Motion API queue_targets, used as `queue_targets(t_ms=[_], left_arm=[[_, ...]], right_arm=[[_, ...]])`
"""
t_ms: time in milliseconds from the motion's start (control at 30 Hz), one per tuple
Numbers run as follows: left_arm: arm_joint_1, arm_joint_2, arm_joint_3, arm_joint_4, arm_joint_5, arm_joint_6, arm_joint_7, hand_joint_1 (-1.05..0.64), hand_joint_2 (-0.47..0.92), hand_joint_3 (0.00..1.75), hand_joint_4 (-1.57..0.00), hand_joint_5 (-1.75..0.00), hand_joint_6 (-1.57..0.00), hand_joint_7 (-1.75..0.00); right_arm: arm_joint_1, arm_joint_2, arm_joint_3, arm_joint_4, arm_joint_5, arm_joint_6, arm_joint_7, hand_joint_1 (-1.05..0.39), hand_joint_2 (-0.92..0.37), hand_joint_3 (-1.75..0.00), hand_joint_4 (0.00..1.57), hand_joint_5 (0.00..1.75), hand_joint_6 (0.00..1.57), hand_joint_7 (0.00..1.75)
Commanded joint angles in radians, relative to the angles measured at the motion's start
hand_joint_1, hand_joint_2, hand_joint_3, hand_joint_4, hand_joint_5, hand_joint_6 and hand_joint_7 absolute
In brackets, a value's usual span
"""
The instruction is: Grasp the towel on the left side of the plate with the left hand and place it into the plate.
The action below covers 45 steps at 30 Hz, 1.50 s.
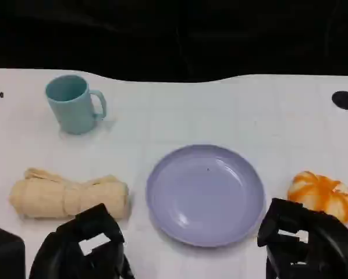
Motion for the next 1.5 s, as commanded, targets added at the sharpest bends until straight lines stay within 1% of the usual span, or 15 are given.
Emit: queue_targets(t_ms=[33,233,600,800,867,933,1033,1067,1100,1167,1267,1300,1367,1433,1500], left_arm=[[0.005,0.01,0.003,-0.017,0.005,-0.001,0.0,-0.15,0.36,1.44,-0.91,-1.75,-0.82,-1.58],[0.006,0.011,0.003,-0.026,0.003,0.006,0.0,-0.16,0.36,1.43,-0.91,-1.75,-0.81,-1.58],[0.01,0.014,0.001,-0.038,0.003,0.01,0.001,-0.14,0.39,1.43,-0.9,-1.75,-0.79,-1.6],[0.012,0.015,0.006,-0.046,0.0,0.01,0.001,-0.13,0.41,1.43,-0.88,-1.75,-0.77,-1.61],[0.014,0.011,0.01,-0.047,-0.001,-0.001,0.001,-0.12,0.45,1.37,-0.84,-1.73,-0.76,-1.53],[0.013,0.009,0.009,-0.042,0.019,-0.033,0.002,-0.13,0.48,1.3,-0.77,-1.67,-0.73,-1.39],[0.01,0.016,-0.001,-0.029,0.093,-0.105,0.012,-0.15,0.47,1.26,-0.65,-1.55,-0.65,-1.22],[0.009,0.02,-0.005,-0.023,0.117,-0.129,0.012,-0.19,0.5,1.16,-0.61,-1.5,-0.61,-1.14],[0.009,0.025,-0.008,-0.015,0.143,-0.163,0.007,-0.21,0.54,1.07,-0.58,-1.48,-0.59,-1.1],[0.008,0.033,-0.013,0.005,0.196,-0.229,0.005,-0.22,0.63,0.86,-0.54,-1.37,-0.55,-0.96],[0.004,0.05,-0.019,0.051,0.3,-0.356,0.012,-0.21,0.78,0.52,-0.54,-1.08,-0.58,-0.58],[0.003,0.054,-0.018,0.063,0.327,-0.391,0.017,-0.21,0.83,0.42,-0.54,-1.01,-0.6,-0.48],[0.0,0.061,-0.016,0.091,0.391,-0.469,0.035,-0.25,0.89,0.22,-0.43,-0.88,-0.57,-0.29],[-0.003,0.078,-0.019,0.114,0.479,-0.536,0.06,-0.31,0.91,0.13,-0.39,-0.8,-0.53,-0.2],[-0.003,0.089,-0.021,0.123,0.54,-0.564,0.077,-0.35,0.91,0.09,-0.37,-0.76,-0.51,-0.15]], right_arm=[[0.001,-0.003,-0.008,-0.023,0.006,0.013,-0.007,-0.04,-0.53,-1.32,0.77,1.75,0.62,1.61],[0.003,-0.002,-0.008,-0.025,0.005,0.009,-0.007,-0.04,-0.54,-1.3,0.76,1.75,0.6,1.62],[0.003,-0.003,-0.005,-0.038,0.003,0.026,-0.014,-0.03,-0.58,-1.26,0.75,1.75,0.58,1.63],[0.006,-0.003,-0.002,-0.037,0.001,0.015,-0.012,-0.01,-0.59,-1.25,0.75,1.75,0.57,1.64],[0.006,-0.003,0.001,-0.038,-0.002,0.016,-0.014,-0.01,-0.59,-1.24,0.75,1.75,0.57,1.64],[0.006,-0.003,0.003,-0.043,-0.005,0.02,-0.018,-0.02,-0.59,-1.24,0.74,1.75,0.57,1.65],[0.008,-0.002,0.004,-0.041,-0.002,0.012,-0.015,-0.02,-0.6,-1.23,0.75,1.75,0.57,1.65],[0.009,-0.001,0.004,-0.039,-0.001,0.009,-0.014,-0.02,-0.6,-1.23,0.75,1.75,0.57,1.65],[0.011,-0.001,0.005,-0.04,-0.001,0.008,-0.014,-0.02,-0.6,-1.23,0.75,1.75,0.56,1.65],[0.012,-0.001,0.007,-0.044,-0.003,0.009,-0.015,-0.02,-0.61,-1.23,0.75,1.75,0.56,1.66],[0.015,-0.001,0.009,-0.046,-0.004,0.007,-0.016,-0.03,-0.6,-1.24,0.75,1.75,0.56,1.66],[0.016,-0.001,0.009,-0.047,-0.004,0.005,-0.014,-0.03,-0.6,-1.24,0.75,1.75,0.56,1.66],[0.02,-0.003,0.01,-0.048,-0.005,0.001,-0.012,-0.03,-0.6,-1.24,0.75,1.75,0.56,1.67],[0.022,-0.004,0.011,-0.049,-0.005,-0.002,-0.011,-0.02,-0.6,-1.24,0.75,1.75,0.56,1.67],[0.023,-0.002,0.013,-0.05,-0.002,-0.001,-0.01,-0.02,-0.6,-1.24,0.75,1.75,0.56,1.67]])
